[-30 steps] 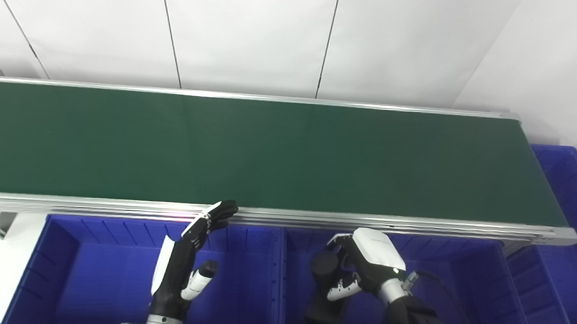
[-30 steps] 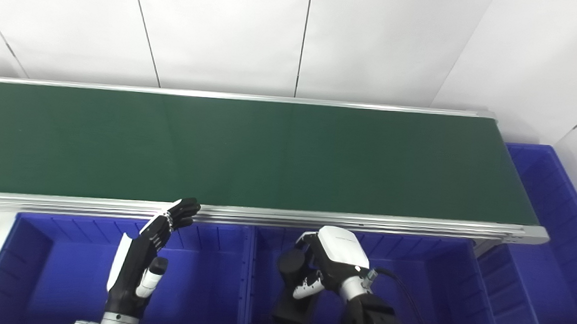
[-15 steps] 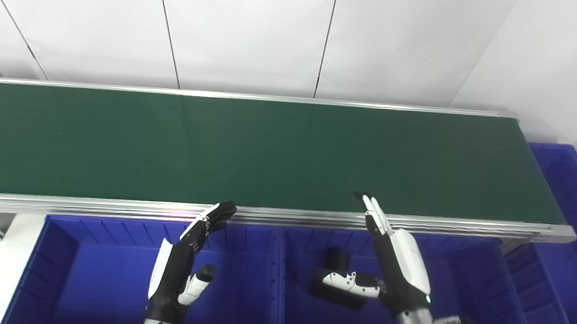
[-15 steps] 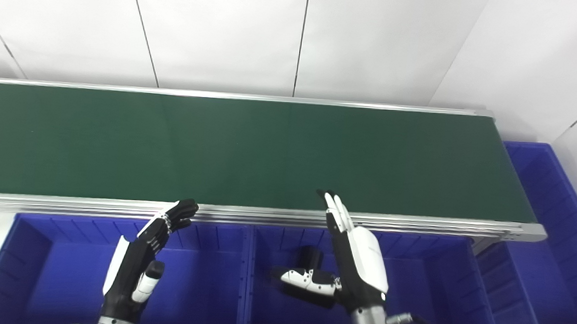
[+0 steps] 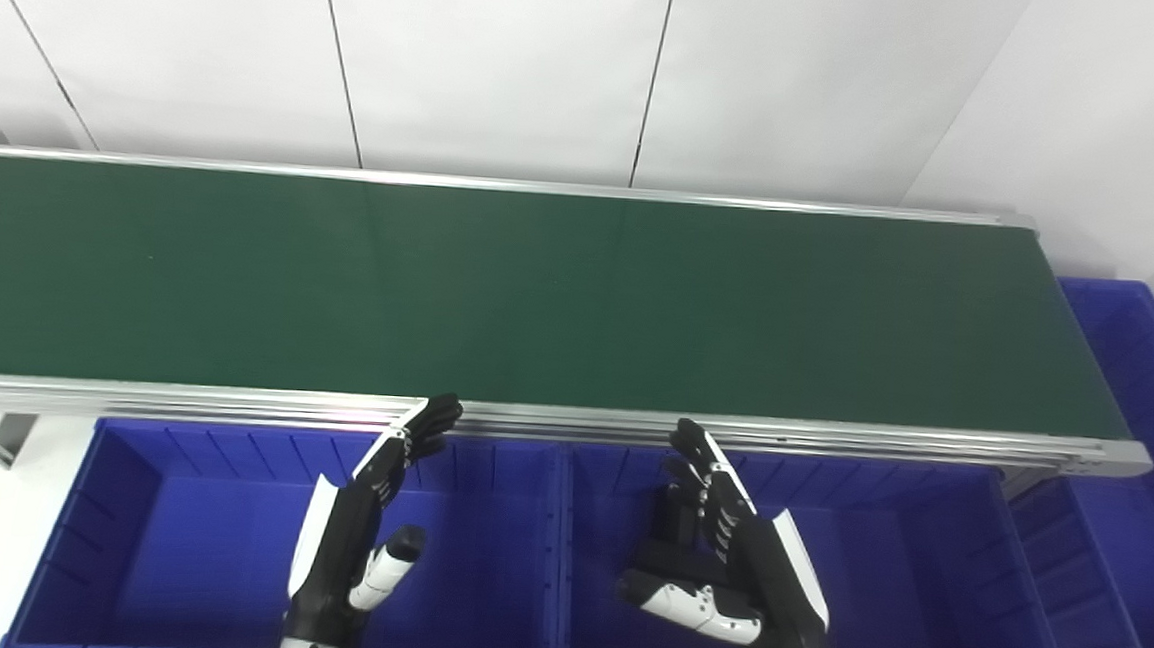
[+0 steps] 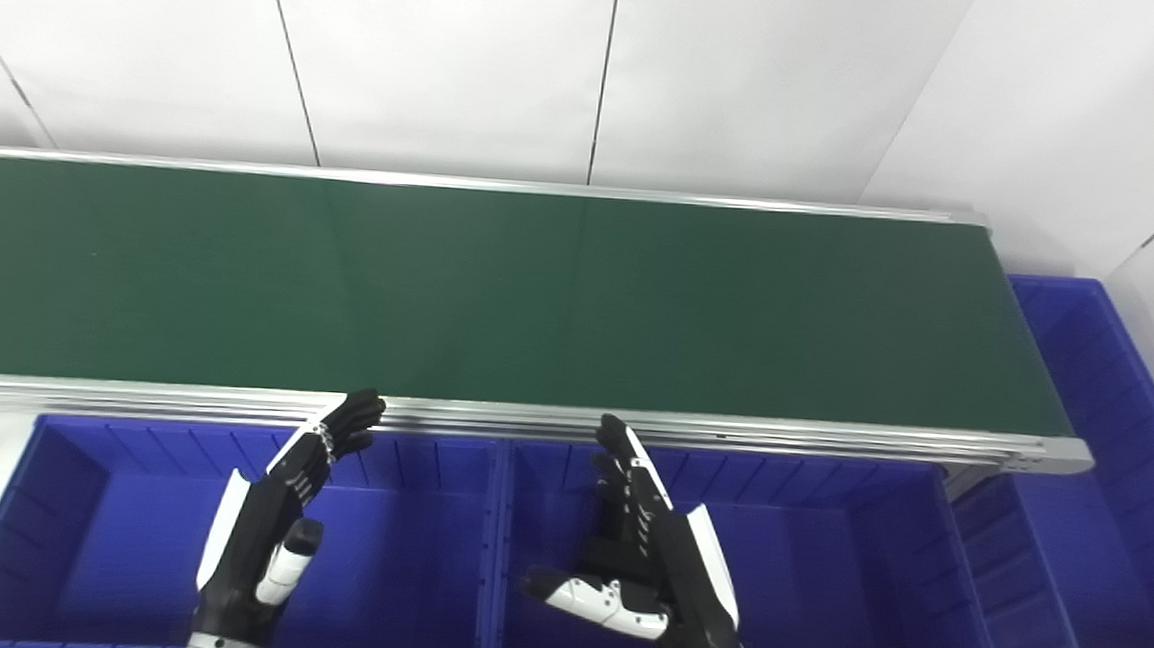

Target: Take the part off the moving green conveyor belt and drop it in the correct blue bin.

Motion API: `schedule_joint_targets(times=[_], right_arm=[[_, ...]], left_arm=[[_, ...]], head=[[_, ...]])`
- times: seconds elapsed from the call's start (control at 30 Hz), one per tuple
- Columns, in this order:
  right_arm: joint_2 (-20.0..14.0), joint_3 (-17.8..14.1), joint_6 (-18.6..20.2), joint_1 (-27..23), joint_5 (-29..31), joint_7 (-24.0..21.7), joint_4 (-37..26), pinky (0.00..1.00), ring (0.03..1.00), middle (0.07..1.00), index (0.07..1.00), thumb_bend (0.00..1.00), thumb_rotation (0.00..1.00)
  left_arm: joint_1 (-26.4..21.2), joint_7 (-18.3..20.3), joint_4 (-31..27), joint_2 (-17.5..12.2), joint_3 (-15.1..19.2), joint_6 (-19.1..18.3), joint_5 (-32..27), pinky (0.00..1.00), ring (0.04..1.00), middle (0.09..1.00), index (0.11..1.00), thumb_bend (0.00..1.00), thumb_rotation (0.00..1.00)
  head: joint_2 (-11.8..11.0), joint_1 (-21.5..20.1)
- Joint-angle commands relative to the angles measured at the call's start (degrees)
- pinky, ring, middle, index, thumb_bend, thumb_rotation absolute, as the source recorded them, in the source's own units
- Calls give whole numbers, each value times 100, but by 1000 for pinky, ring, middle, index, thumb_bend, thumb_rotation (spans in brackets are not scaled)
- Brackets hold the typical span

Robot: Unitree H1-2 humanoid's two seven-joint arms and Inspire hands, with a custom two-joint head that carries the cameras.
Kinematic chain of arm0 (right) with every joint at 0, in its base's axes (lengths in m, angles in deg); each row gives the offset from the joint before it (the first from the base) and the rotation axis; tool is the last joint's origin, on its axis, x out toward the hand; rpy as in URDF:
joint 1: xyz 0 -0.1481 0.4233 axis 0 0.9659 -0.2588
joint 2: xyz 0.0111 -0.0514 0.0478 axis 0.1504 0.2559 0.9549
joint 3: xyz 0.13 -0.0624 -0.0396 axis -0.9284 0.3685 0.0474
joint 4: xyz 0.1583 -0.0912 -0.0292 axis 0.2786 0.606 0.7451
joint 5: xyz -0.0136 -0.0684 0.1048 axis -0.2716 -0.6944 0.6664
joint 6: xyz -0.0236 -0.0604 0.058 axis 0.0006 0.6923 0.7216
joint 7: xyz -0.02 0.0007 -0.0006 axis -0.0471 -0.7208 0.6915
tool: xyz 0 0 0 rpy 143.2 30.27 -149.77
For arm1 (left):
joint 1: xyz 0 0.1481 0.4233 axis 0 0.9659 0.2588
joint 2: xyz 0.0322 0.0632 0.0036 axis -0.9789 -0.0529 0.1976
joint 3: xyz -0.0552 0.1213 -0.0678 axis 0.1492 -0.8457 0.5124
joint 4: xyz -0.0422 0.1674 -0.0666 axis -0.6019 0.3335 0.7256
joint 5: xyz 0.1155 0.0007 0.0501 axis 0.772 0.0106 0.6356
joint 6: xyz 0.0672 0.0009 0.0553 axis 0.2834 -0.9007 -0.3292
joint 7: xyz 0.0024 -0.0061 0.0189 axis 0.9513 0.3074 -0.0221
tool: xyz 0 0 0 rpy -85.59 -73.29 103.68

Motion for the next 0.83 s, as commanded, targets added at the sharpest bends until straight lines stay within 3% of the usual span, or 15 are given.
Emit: schedule_joint_targets(times=[0.0,0.17,0.37,0.8], right_arm=[[43,-18,-378,5,-38,-56,-60,915,922,952,964,893,485],[66,-25,-375,-24,-249,-28,35,896,915,945,957,870,558],[101,-54,-346,-72,-307,-28,108,911,931,946,956,864,529],[212,-126,-372,-151,-504,34,202,934,935,937,946,850,625]], left_arm=[[14,121,-188,107,35,151,64,826,863,863,858,728,1000],[30,267,-190,138,63,169,-77,839,876,879,876,725,1000],[14,370,-187,133,64,184,-144,829,880,886,880,689,956],[-14,536,-129,170,155,187,-209,820,869,875,868,681,916]], head=[[0,15],[-63,62],[-117,100],[-153,166]])
